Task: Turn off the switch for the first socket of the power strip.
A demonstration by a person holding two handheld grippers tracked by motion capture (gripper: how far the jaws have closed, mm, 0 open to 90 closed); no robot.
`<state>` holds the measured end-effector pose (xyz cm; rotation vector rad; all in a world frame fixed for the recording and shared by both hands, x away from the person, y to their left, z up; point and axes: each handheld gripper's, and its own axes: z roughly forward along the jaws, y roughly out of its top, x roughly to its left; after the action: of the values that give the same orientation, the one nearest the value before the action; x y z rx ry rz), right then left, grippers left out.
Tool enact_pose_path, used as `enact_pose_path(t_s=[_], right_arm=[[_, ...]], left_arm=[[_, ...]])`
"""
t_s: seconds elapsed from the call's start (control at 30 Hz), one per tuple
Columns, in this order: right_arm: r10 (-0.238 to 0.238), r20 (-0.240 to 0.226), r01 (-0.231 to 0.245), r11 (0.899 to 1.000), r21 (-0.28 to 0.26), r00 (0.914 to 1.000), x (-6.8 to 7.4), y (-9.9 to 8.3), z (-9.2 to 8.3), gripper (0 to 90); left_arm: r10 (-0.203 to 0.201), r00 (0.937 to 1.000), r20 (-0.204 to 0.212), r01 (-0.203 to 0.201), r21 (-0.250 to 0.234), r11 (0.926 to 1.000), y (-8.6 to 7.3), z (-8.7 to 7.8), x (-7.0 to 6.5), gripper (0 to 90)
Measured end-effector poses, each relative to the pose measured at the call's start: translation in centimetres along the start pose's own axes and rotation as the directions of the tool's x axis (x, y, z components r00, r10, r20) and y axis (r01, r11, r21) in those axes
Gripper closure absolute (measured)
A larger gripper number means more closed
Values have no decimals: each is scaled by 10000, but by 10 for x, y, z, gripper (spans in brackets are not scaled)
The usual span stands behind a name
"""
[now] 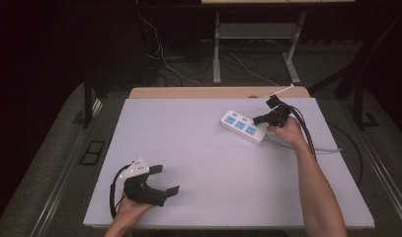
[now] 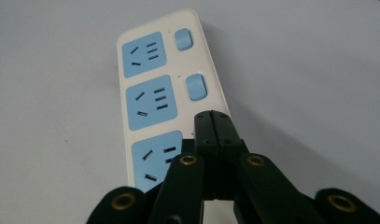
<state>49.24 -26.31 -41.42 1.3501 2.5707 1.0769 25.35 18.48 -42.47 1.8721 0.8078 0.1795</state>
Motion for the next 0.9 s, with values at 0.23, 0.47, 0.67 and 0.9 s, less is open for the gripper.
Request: enact_pose_path(t_s=[0.23, 0.47, 0.67, 0.9], right_arm=[[23, -8, -23, 9999, -162, 10000, -1, 0, -8, 900], [-84, -19, 83, 9996, -277, 10000, 5, 1, -22, 900], [-261, 41, 262, 9992, -315, 9997, 16, 1, -34, 900], [-321, -146, 310, 9972, -686, 9994, 31, -5, -53, 862]], left_arm=[[-32, 10000, -8, 32, -6, 10000, 0, 0, 0, 0], [8, 10000, -6, -8, 23, 10000, 0, 1, -1, 0], [-28, 10000, 7, 28, -8, 10000, 0, 1, -1, 0], [-1, 10000, 27, 1, -35, 10000, 1, 1, -3, 0]])
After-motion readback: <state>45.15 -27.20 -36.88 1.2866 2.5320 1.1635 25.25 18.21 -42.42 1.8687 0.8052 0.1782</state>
